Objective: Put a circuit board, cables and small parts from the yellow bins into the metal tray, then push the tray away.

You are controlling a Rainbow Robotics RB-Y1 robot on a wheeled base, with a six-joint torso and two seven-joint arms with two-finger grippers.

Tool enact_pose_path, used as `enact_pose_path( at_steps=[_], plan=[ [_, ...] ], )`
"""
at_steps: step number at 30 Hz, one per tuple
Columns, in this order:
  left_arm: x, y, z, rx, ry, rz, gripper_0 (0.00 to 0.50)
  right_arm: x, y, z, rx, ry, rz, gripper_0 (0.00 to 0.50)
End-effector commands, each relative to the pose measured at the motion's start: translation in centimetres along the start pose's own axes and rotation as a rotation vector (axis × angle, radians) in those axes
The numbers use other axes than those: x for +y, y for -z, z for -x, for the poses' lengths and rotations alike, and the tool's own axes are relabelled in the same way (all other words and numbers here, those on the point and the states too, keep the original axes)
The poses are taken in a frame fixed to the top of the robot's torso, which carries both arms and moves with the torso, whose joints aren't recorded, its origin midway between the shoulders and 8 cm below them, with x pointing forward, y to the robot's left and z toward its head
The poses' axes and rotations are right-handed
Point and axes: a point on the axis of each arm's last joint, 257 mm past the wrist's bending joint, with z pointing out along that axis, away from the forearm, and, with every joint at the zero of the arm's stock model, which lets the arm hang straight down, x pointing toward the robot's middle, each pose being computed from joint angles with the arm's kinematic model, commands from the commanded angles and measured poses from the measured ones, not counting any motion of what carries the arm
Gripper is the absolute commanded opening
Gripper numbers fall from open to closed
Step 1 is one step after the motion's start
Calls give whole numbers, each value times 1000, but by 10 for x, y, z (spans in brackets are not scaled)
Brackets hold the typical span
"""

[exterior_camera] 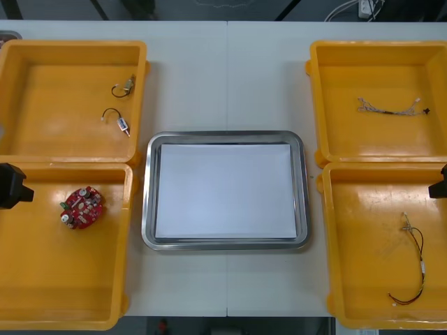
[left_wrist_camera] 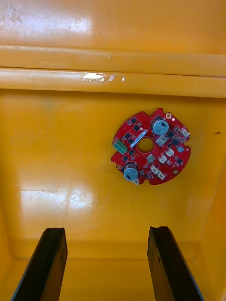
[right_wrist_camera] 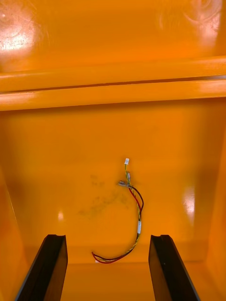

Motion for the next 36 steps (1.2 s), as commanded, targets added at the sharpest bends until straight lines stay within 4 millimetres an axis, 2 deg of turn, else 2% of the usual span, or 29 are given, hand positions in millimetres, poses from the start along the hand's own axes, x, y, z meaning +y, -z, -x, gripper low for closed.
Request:
enact_pose_path(
  at_steps=[1,36],
  plan=[
    [14,13,2,-19,-24,43,500,-10,11,8,-28,-37,-20,500],
    [14,13,2,-19,-24,43,500,-10,11,8,-28,-37,-20,500]
  ],
)
